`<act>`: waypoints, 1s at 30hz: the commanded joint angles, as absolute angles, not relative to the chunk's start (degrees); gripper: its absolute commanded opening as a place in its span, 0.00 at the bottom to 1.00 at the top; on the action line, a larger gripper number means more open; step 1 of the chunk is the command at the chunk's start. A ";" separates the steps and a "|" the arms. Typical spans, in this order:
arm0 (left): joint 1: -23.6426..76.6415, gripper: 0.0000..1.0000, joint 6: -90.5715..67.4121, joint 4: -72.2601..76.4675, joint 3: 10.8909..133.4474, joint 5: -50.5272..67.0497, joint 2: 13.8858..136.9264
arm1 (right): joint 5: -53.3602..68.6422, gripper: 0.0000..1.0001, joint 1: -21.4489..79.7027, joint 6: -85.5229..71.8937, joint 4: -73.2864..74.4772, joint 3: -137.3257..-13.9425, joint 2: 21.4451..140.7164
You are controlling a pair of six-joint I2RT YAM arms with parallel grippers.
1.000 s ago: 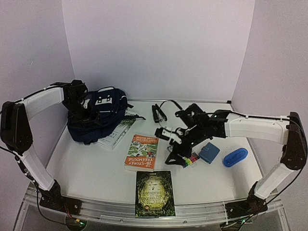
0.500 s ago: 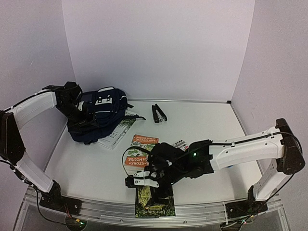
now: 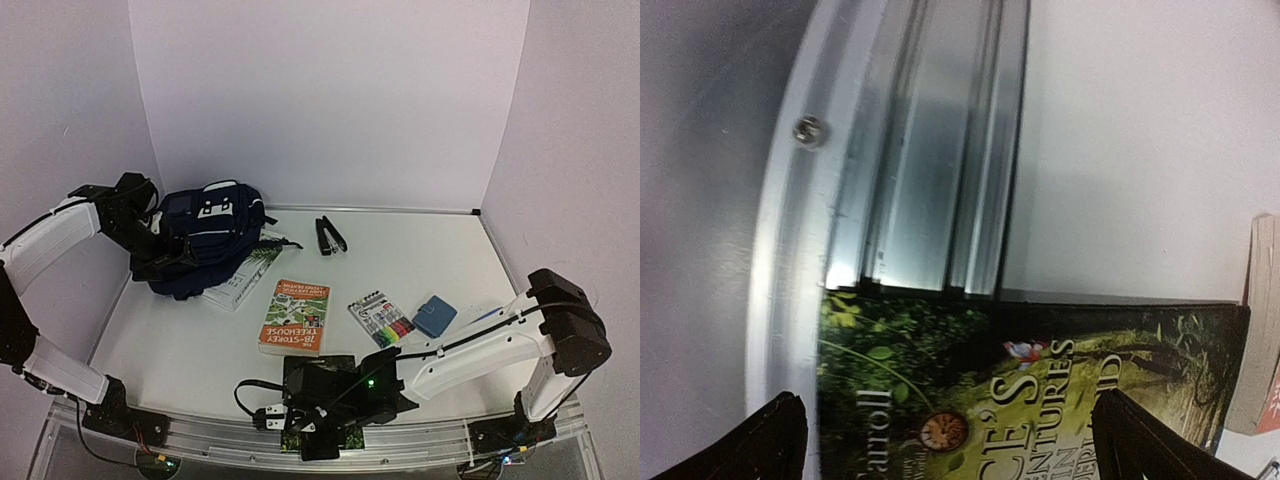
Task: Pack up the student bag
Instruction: Move the book to the center of the board.
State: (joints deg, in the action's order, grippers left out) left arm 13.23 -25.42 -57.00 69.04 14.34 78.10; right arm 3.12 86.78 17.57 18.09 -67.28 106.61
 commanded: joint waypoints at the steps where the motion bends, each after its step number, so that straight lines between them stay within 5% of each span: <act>1: 13.44 1.00 -26.40 -56.50 67.98 13.22 76.35 | -5.93 0.99 87.09 17.10 15.74 -65.52 108.98; 30: 15.41 1.00 -12.79 -58.39 98.60 4.95 113.19 | -0.84 0.95 61.23 18.78 15.96 -61.29 104.56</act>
